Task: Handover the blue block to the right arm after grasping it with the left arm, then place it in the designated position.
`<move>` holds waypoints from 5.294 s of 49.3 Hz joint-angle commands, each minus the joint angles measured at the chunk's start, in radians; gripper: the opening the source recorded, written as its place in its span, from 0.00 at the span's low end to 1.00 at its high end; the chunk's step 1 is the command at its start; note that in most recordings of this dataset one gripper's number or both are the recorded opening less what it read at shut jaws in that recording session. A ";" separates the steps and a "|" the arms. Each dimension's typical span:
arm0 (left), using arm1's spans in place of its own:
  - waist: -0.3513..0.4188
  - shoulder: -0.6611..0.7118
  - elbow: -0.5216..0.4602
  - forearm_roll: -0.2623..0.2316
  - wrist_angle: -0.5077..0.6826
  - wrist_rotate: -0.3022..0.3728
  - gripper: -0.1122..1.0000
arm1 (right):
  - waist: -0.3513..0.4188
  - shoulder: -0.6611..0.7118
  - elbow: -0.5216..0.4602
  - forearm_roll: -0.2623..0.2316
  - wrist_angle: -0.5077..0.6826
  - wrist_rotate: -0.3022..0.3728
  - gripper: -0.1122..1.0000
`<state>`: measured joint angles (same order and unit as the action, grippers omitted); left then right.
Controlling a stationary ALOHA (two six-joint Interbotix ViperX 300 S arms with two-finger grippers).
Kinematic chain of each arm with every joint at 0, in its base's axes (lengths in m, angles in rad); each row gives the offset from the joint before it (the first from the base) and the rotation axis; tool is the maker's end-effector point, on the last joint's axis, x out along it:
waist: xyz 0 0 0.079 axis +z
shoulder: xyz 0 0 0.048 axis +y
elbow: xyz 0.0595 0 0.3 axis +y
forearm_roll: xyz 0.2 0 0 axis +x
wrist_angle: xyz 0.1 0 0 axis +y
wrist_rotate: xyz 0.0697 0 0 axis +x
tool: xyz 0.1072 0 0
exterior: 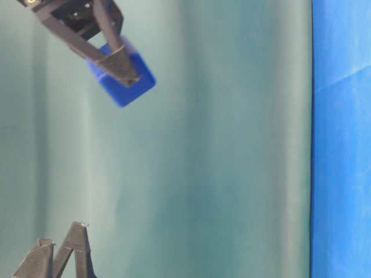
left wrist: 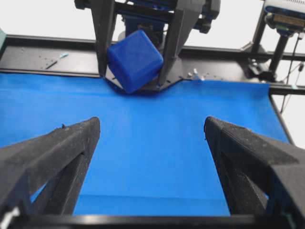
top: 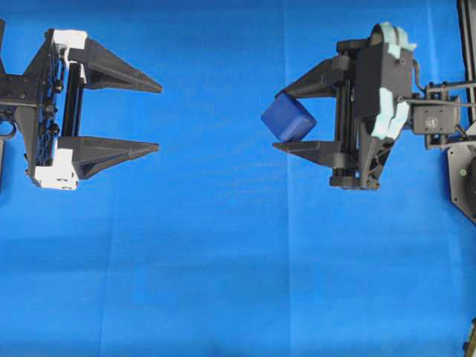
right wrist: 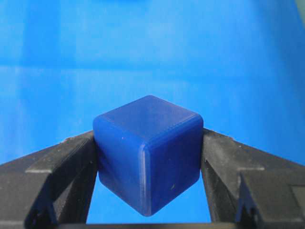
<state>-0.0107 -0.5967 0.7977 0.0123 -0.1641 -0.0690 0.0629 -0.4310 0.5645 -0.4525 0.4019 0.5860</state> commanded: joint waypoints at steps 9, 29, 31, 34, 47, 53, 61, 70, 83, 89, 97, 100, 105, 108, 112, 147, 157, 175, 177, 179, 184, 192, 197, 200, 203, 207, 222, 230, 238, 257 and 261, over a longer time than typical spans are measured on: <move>0.005 -0.020 -0.017 0.000 -0.005 0.002 0.94 | 0.011 -0.006 -0.032 0.003 0.015 -0.002 0.59; 0.005 -0.021 -0.017 0.000 -0.006 0.002 0.94 | 0.011 -0.006 -0.034 0.005 0.015 -0.002 0.59; 0.005 -0.021 -0.017 0.000 -0.005 0.000 0.94 | 0.011 -0.006 -0.034 0.005 0.015 -0.002 0.59; 0.005 -0.021 -0.017 0.000 -0.005 0.000 0.94 | 0.011 -0.006 -0.035 0.003 0.014 -0.002 0.59; 0.006 -0.020 -0.017 0.000 -0.005 0.002 0.94 | 0.011 -0.005 -0.035 0.005 0.014 -0.003 0.59; 0.005 -0.020 -0.017 0.000 -0.006 0.002 0.94 | 0.011 0.023 -0.037 0.005 0.003 0.000 0.59; 0.005 -0.020 -0.017 0.000 -0.006 0.000 0.94 | 0.011 0.114 -0.037 0.005 -0.020 0.002 0.59; 0.005 -0.020 -0.017 0.000 -0.006 0.000 0.94 | 0.005 0.233 -0.044 0.005 -0.091 0.002 0.59; 0.005 -0.021 -0.015 0.000 -0.005 0.000 0.94 | -0.043 0.399 -0.055 0.008 -0.245 0.003 0.59; 0.005 -0.021 -0.015 0.000 -0.005 0.000 0.94 | -0.063 0.480 -0.064 0.028 -0.307 0.003 0.59; 0.005 -0.021 -0.015 0.000 -0.005 0.002 0.94 | -0.077 0.569 -0.081 0.040 -0.351 0.002 0.59; 0.005 -0.020 -0.015 0.000 -0.005 0.002 0.94 | -0.081 0.592 -0.086 0.038 -0.362 0.002 0.59; 0.005 -0.021 -0.015 0.000 -0.005 0.003 0.94 | -0.091 0.623 -0.087 0.040 -0.394 0.002 0.59; 0.005 -0.020 -0.014 0.000 -0.005 0.003 0.94 | -0.095 0.637 -0.087 0.038 -0.413 0.002 0.59; 0.005 -0.020 -0.014 0.000 -0.005 0.003 0.94 | -0.100 0.650 -0.087 0.040 -0.434 0.002 0.59; 0.005 -0.020 -0.014 0.000 -0.003 0.003 0.94 | -0.110 0.709 -0.092 0.043 -0.491 0.000 0.59; 0.005 -0.020 -0.012 0.000 -0.003 0.003 0.94 | -0.110 0.713 -0.095 0.043 -0.499 0.000 0.59; 0.005 -0.021 -0.012 0.000 -0.003 0.002 0.94 | -0.115 0.718 -0.095 0.061 -0.500 0.002 0.88; 0.005 -0.021 -0.012 0.000 -0.005 0.002 0.94 | -0.115 0.718 -0.095 0.061 -0.500 0.002 0.89; 0.005 -0.021 -0.012 0.000 -0.005 0.002 0.94 | -0.115 0.716 -0.095 0.060 -0.500 0.002 0.86; 0.005 -0.021 -0.012 0.000 -0.005 0.002 0.94 | -0.115 0.718 -0.095 0.060 -0.500 0.002 0.80; 0.005 -0.021 -0.012 0.000 -0.005 0.002 0.94 | -0.115 0.716 -0.097 0.060 -0.500 0.002 0.81; 0.005 -0.021 -0.012 0.000 -0.005 0.002 0.94 | -0.115 0.712 -0.098 0.061 -0.499 0.002 0.81; 0.005 -0.021 -0.012 0.000 -0.005 0.002 0.94 | -0.115 0.701 -0.098 0.061 -0.497 0.002 0.81; 0.005 -0.023 -0.012 0.000 -0.005 0.000 0.94 | -0.114 0.684 -0.097 0.063 -0.492 0.003 0.81; 0.005 -0.021 -0.012 0.000 -0.005 0.000 0.94 | -0.112 0.655 -0.092 0.063 -0.480 0.003 0.81; 0.005 -0.020 -0.014 0.000 -0.003 0.000 0.94 | -0.091 0.491 -0.089 0.063 -0.311 0.002 0.81; 0.005 -0.021 -0.012 0.000 -0.005 0.000 0.94 | -0.084 0.393 -0.089 0.064 -0.235 0.002 0.81; 0.005 -0.021 -0.012 0.000 -0.005 0.000 0.94 | -0.083 0.293 -0.087 0.061 -0.164 -0.002 0.81; 0.005 -0.021 -0.012 0.000 -0.003 0.000 0.94 | -0.078 0.061 -0.074 0.057 -0.040 -0.011 0.81; 0.005 -0.021 -0.012 0.000 -0.003 0.000 0.94 | -0.077 0.020 -0.058 0.055 -0.026 -0.011 0.81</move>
<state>-0.0077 -0.5967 0.7977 0.0123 -0.1626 -0.0675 -0.0169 -0.3574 0.5077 -0.3942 0.3682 0.5768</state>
